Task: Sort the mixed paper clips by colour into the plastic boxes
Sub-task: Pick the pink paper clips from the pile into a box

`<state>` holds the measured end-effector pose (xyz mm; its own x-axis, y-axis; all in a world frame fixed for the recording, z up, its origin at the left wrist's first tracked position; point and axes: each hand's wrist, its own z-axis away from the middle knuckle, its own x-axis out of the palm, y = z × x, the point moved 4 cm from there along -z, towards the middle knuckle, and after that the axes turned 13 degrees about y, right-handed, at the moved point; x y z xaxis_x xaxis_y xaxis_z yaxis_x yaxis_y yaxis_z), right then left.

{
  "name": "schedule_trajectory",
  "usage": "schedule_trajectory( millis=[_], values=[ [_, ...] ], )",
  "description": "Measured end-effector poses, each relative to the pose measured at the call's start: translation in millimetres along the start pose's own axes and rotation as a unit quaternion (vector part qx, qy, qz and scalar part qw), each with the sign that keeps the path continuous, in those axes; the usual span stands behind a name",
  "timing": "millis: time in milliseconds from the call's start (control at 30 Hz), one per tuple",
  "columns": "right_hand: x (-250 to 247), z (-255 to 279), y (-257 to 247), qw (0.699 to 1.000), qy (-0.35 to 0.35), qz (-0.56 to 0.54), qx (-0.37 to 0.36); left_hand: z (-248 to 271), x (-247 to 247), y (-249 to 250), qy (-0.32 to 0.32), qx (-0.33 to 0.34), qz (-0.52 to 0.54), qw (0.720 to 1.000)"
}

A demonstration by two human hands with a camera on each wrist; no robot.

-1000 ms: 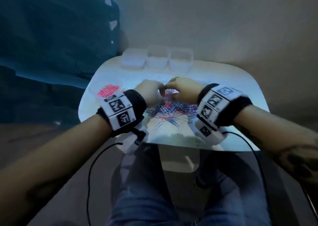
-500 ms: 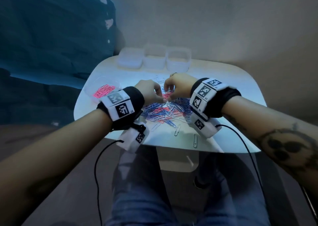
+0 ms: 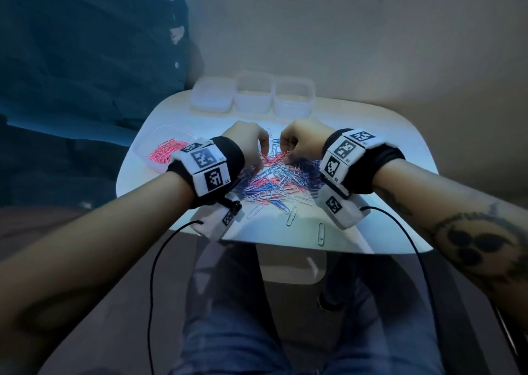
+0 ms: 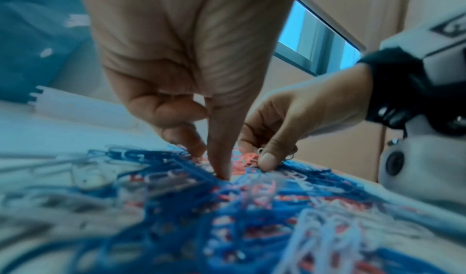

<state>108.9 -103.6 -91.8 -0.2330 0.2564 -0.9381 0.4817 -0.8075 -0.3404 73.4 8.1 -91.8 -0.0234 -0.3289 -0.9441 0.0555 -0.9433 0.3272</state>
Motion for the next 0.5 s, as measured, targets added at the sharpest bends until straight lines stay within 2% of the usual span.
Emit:
schedule_trajectory(
  millis=[167, 367, 500],
  values=[
    [-2, -1, 3, 1.0, 0.02, 0.014, -0.012, -4, -2, 5, 0.003, 0.017, -0.034, 0.999],
    [-4, 3, 8, 0.999, 0.034, 0.033, -0.003, -4, 3, 12, -0.023, 0.04, -0.08, 0.996],
    [-3, 6, -2, 0.998, 0.035, 0.037, -0.041, -3, 6, 20, -0.047, 0.054, -0.111, 0.991]
  ],
)
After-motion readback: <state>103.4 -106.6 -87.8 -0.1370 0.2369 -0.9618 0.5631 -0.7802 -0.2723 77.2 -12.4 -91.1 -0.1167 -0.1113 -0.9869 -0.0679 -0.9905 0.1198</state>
